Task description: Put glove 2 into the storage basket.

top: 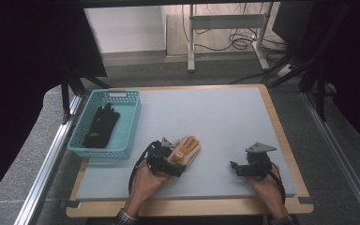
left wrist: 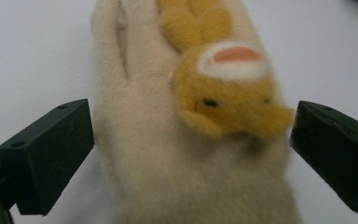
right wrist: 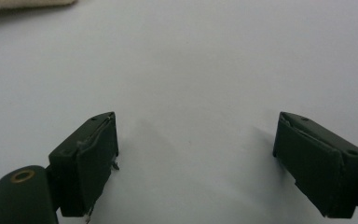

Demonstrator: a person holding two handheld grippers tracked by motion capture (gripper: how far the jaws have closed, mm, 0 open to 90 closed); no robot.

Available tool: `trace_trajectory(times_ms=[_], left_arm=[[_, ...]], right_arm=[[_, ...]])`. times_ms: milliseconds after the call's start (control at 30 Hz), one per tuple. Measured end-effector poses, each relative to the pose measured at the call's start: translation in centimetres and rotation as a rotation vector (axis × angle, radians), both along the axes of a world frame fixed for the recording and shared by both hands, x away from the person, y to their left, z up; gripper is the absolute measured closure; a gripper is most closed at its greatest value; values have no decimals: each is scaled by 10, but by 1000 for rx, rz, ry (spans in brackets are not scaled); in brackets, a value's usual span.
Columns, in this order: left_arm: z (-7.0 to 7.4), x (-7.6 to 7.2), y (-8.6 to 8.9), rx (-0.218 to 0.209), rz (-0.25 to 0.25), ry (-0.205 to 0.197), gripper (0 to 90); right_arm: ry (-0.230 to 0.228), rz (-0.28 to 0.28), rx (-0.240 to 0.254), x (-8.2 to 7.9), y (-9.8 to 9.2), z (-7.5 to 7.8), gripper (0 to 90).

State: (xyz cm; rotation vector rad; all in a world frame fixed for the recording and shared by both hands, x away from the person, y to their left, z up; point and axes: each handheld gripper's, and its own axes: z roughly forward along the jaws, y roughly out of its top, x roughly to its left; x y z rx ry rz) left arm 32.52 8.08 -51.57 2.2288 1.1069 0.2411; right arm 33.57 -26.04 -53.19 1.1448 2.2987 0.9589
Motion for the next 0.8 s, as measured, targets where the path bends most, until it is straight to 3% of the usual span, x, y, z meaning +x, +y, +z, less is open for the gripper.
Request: trace_trajectory(times_ms=[167, 333, 367, 500, 600, 800], left_arm=[[-6, 6, -9, 34, 12, 13, 26], [-10, 6, -15, 49, 2, 30, 134], [-12, 3, -21, 96, -1, 3, 146], [-8, 0, -22, 96, -1, 4, 270], [-6, 0, -22, 93, -12, 4, 443], [-5, 2, -16, 60, -31, 5, 572]], right_arm=[[0, 0, 0, 0, 0, 0, 133], [0, 0, 0, 0, 0, 0, 133], [0, 0, 0, 0, 0, 0, 133], [0, 0, -1, 0, 0, 0, 133], [0, 0, -1, 0, 0, 0, 133], [0, 0, -1, 0, 0, 0, 132]])
